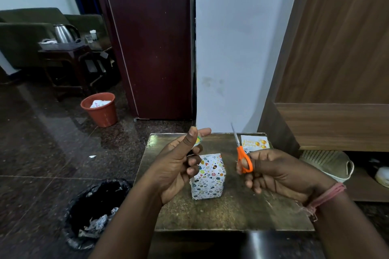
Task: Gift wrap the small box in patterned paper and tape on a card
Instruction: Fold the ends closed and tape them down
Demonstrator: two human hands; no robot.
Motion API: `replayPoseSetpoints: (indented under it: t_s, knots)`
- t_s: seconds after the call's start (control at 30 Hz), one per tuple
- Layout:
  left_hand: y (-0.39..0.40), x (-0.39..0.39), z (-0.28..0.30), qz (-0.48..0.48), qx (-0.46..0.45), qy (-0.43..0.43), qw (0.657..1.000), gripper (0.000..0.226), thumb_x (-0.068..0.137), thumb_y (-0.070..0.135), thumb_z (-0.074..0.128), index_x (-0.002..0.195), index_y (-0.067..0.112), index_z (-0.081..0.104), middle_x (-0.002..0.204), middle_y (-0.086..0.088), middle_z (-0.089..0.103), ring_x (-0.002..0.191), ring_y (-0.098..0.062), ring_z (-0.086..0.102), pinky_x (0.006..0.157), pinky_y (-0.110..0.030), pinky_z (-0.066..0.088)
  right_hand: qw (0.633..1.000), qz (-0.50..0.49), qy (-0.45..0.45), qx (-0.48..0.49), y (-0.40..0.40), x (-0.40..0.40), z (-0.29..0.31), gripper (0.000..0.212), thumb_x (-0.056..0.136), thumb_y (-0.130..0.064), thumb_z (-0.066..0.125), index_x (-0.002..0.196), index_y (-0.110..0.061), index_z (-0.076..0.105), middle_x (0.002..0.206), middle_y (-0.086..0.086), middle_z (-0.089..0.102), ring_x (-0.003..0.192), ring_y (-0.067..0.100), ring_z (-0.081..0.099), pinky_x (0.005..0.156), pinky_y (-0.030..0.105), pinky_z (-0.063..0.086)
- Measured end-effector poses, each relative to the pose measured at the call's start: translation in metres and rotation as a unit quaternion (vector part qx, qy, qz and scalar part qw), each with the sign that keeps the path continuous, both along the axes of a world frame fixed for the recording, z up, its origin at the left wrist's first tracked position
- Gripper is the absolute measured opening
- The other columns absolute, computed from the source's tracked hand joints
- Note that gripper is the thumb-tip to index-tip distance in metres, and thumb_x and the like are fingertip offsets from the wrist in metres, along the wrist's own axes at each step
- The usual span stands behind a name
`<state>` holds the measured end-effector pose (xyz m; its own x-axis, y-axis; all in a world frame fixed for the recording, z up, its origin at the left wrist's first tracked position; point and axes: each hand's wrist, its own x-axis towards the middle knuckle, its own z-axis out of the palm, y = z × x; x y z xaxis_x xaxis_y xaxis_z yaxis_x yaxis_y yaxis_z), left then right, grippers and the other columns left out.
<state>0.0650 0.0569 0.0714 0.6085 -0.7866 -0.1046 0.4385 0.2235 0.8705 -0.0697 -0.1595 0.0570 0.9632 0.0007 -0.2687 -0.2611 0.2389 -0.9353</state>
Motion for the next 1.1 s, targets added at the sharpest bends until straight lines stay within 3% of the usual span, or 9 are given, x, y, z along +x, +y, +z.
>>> replayPoseSetpoints:
  t_s: [0.1, 0.2, 0.3, 0.57, 0.7, 0.77, 0.83, 0.93, 1.1]
  knots:
    - [-0.001, -0.001, -0.001, 0.018, 0.005, -0.043, 0.999, 0.05, 0.082, 0.049, 0.072, 0.125, 0.024, 0.074, 0.085, 0.003, 0.055, 0.06, -0.006, 0.04, 0.048, -0.018, 0.032, 0.974, -0.067, 0.107, -0.19, -0.017, 0.0, -0.024, 0.029, 0.081, -0.017, 0.083, 0.091, 0.008, 0.072, 0.081, 0.026, 0.068, 0.066, 0.034, 0.066, 0.06, 0.032, 0.053]
    - [-0.001, -0.003, 0.0, 0.02, 0.014, -0.083, 0.996, 0.053, 0.082, 0.046, 0.074, 0.131, 0.026, 0.07, 0.1, -0.001, 0.07, 0.063, -0.008, 0.048, 0.052, -0.02, 0.037, 0.875, -0.095, 0.22, -0.421, -0.017, 0.006, -0.051, 0.012, 0.078, -0.016, 0.075, 0.08, -0.004, 0.073, 0.073, 0.016, 0.075, 0.077, 0.038, 0.074, 0.069, 0.034, 0.054]
    - [-0.004, -0.006, 0.003, 0.025, 0.013, -0.093, 0.995, 0.064, 0.075, 0.038, 0.075, 0.135, 0.019, 0.065, 0.114, -0.009, 0.075, 0.065, -0.011, 0.054, 0.053, -0.021, 0.046, 0.738, -0.04, 0.252, -0.625, 0.005, 0.019, -0.065, 0.041, 0.088, -0.031, 0.061, 0.125, -0.015, 0.066, 0.125, 0.008, 0.069, 0.117, 0.023, 0.065, 0.094, 0.025, 0.047]
    - [-0.005, -0.009, 0.004, 0.027, 0.029, -0.126, 0.991, 0.081, 0.059, 0.039, 0.096, 0.132, 0.02, 0.066, 0.124, -0.016, 0.071, 0.066, -0.014, 0.058, 0.054, -0.023, 0.051, 0.734, -0.086, 0.245, -0.627, 0.014, 0.033, -0.098, 0.043, 0.097, -0.02, 0.046, 0.138, -0.028, 0.058, 0.136, 0.003, 0.062, 0.124, 0.023, 0.06, 0.105, 0.033, 0.048]
    - [-0.007, -0.009, 0.004, 0.022, 0.03, -0.135, 0.99, 0.08, 0.061, 0.039, 0.091, 0.134, 0.019, 0.064, 0.121, -0.02, 0.071, 0.067, -0.015, 0.058, 0.056, -0.024, 0.052, 0.682, -0.158, 0.179, -0.692, 0.019, 0.031, -0.058, 0.018, 0.095, -0.031, 0.053, 0.1, -0.023, 0.07, 0.103, 0.001, 0.071, 0.098, 0.024, 0.067, 0.085, 0.032, 0.054]
    - [-0.007, -0.009, 0.004, 0.023, 0.036, -0.141, 0.989, 0.075, 0.067, 0.034, 0.091, 0.135, 0.018, 0.063, 0.121, -0.024, 0.07, 0.068, -0.016, 0.058, 0.056, -0.024, 0.052, 0.743, -0.289, 0.006, -0.604, 0.027, 0.028, -0.024, 0.028, 0.1, -0.039, 0.053, 0.081, -0.023, 0.064, 0.077, -0.004, 0.068, 0.079, 0.022, 0.066, 0.069, 0.034, 0.052]
    - [-0.007, -0.008, 0.003, 0.026, 0.04, -0.144, 0.988, 0.07, 0.07, 0.031, 0.083, 0.135, 0.018, 0.063, 0.12, -0.024, 0.07, 0.068, -0.016, 0.058, 0.058, -0.025, 0.053, 0.844, -0.334, -0.148, -0.393, 0.042, 0.028, 0.012, 0.024, 0.102, -0.038, 0.056, 0.089, -0.025, 0.071, 0.074, -0.006, 0.067, 0.072, 0.02, 0.064, 0.066, 0.036, 0.052]
    - [-0.005, -0.009, 0.003, 0.024, 0.041, -0.148, 0.988, 0.063, 0.075, 0.025, 0.079, 0.135, 0.017, 0.063, 0.116, -0.02, 0.074, 0.069, -0.015, 0.06, 0.058, -0.025, 0.053, 0.914, -0.258, -0.175, -0.258, 0.056, 0.027, 0.035, 0.016, 0.099, -0.031, 0.063, 0.098, -0.023, 0.077, 0.073, -0.003, 0.068, 0.063, 0.017, 0.061, 0.063, 0.033, 0.052]
    - [-0.006, -0.01, 0.002, 0.013, 0.047, -0.148, 0.988, 0.059, 0.078, 0.017, 0.078, 0.136, 0.014, 0.062, 0.098, -0.015, 0.074, 0.07, -0.017, 0.062, 0.058, -0.025, 0.054, 0.952, -0.205, -0.142, -0.178, 0.062, 0.028, 0.029, 0.011, 0.094, -0.013, 0.069, 0.1, -0.009, 0.077, 0.071, 0.007, 0.07, 0.059, 0.018, 0.06, 0.057, 0.026, 0.051]
